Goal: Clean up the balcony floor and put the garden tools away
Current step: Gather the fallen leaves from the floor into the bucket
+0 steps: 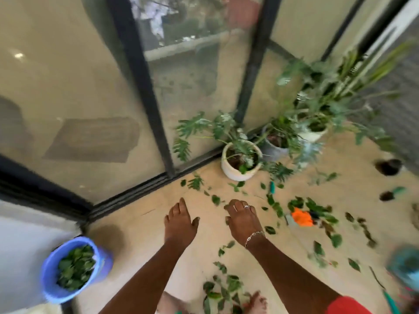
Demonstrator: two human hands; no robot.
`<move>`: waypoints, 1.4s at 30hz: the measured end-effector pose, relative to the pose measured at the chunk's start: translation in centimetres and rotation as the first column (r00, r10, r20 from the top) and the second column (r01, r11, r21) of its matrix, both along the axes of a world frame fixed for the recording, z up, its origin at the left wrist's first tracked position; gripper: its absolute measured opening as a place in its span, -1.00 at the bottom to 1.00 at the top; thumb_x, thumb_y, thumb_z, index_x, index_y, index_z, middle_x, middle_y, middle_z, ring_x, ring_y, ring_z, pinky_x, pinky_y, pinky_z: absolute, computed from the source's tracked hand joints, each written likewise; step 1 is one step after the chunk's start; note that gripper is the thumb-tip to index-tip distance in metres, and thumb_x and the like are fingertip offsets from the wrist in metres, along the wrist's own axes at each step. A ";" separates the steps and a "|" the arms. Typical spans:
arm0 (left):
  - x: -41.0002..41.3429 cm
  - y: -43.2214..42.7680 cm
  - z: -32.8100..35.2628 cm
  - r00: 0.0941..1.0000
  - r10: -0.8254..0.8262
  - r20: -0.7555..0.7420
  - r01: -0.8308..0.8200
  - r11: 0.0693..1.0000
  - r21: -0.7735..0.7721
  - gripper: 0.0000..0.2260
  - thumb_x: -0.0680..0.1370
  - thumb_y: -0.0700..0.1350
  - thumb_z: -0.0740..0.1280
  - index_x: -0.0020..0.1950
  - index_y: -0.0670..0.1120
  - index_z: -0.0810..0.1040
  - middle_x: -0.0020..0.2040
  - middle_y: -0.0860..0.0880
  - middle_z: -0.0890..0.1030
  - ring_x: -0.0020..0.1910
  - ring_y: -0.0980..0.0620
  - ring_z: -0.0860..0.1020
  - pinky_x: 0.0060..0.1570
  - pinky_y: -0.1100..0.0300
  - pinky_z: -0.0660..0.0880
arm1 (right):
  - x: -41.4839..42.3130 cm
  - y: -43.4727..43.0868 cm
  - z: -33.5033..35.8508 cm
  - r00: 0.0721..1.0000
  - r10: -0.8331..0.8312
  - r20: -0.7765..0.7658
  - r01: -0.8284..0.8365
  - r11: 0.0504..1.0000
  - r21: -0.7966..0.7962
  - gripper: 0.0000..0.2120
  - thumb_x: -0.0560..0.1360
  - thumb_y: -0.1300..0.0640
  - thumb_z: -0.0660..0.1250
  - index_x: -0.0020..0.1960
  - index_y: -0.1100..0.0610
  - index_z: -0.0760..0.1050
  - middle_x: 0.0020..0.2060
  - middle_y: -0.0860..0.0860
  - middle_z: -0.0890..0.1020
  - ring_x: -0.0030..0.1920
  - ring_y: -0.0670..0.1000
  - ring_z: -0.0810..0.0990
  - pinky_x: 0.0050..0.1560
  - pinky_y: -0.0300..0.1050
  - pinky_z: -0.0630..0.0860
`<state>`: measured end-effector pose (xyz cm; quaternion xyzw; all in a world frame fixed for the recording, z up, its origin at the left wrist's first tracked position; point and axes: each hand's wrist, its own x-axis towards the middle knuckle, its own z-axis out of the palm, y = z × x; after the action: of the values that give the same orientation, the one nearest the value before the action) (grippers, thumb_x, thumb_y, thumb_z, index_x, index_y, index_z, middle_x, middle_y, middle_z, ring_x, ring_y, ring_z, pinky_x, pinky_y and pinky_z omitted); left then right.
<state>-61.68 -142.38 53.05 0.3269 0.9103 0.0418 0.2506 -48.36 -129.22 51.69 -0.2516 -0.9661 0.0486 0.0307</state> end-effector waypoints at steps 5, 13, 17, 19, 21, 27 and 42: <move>10.1 9.3 -0.1 0.975 -0.215 -0.060 0.213 0.976 -0.040 -0.36 0.61 0.16 0.05 0.54 -0.20 -0.05 0.50 -0.17 0.16 0.48 -0.13 0.13 0.43 0.07 0.14 | 12.1 7.2 0.4 0.980 -0.198 0.001 0.198 0.980 0.010 -0.53 -0.05 0.15 0.60 -0.15 0.05 0.62 -0.16 0.03 0.63 -0.25 0.08 0.63 -0.31 -0.10 0.57; 24.4 23.1 2.2 0.810 -0.573 -0.124 0.576 0.817 -0.010 -0.39 0.63 0.13 0.05 0.54 -0.16 -0.05 0.54 -0.19 0.05 0.52 -0.14 0.04 0.47 0.07 0.00 | 29.2 15.3 2.6 0.871 -0.491 0.000 0.490 0.869 0.065 -0.53 -0.04 0.12 0.62 -0.15 0.07 0.63 -0.21 0.07 0.64 -0.32 0.12 0.62 -0.41 -0.07 0.55; 29.4 27.6 3.1 0.717 -0.689 -0.107 0.694 0.719 0.025 -0.40 0.62 0.10 0.09 0.54 -0.16 -0.03 0.52 -0.15 0.08 0.51 -0.10 0.06 0.46 0.10 0.03 | 35.0 17.6 3.3 0.764 -0.645 0.010 0.644 0.764 0.041 -0.52 -0.02 0.10 0.65 -0.13 0.09 0.64 -0.18 0.07 0.64 -0.29 0.09 0.63 -0.40 -0.06 0.56; 31.3 30.2 3.0 0.692 -0.714 -0.105 0.722 0.687 0.086 -0.41 0.61 0.06 0.14 0.52 -0.17 0.02 0.49 -0.20 0.18 0.48 -0.12 0.15 0.45 0.07 0.13 | 37.1 18.9 3.4 0.725 -0.689 0.000 0.689 0.725 0.018 -0.51 -0.01 0.10 0.65 -0.11 0.09 0.63 -0.16 0.07 0.64 -0.28 0.10 0.63 -0.40 -0.06 0.56; 33.0 33.2 2.8 0.670 -0.725 -0.162 0.743 0.656 0.134 -0.42 0.56 0.06 0.20 0.47 -0.18 0.11 0.41 -0.23 0.33 0.40 -0.17 0.31 0.38 0.01 0.28 | 38.8 20.6 3.4 0.699 -0.715 -0.016 0.715 0.699 0.013 -0.51 0.00 0.12 0.64 -0.10 0.09 0.62 -0.19 0.07 0.63 -0.30 0.10 0.62 -0.42 -0.05 0.55; 37.0 43.8 2.0 0.556 -0.825 -0.099 0.830 0.548 0.102 -0.45 0.62 0.08 0.09 0.52 -0.14 0.06 0.49 -0.13 0.16 0.48 -0.08 0.12 0.45 0.06 0.08 | 43.4 28.7 2.9 0.594 -0.804 0.032 0.804 0.595 0.024 -0.58 0.01 0.14 0.64 -0.16 0.10 0.61 -0.22 0.07 0.62 -0.32 0.11 0.61 -0.43 -0.04 0.56; 40.8 74.5 4.1 0.238 -0.959 -0.155 0.971 0.238 0.023 -0.54 0.62 0.06 0.10 0.46 -0.11 0.19 0.39 -0.09 0.25 0.39 -0.05 0.21 0.34 0.08 0.25 | 48.0 53.8 2.3 0.220 -0.973 0.069 0.946 0.196 -0.257 -0.70 0.36 0.24 0.42 0.09 0.21 0.55 -0.01 0.19 0.56 -0.05 0.28 0.56 -0.07 0.09 0.51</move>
<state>-20.89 -67.87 57.18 0.8326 0.5247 -0.0872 0.1546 -0.38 -75.45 53.95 -0.7963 -0.5810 0.1507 0.0758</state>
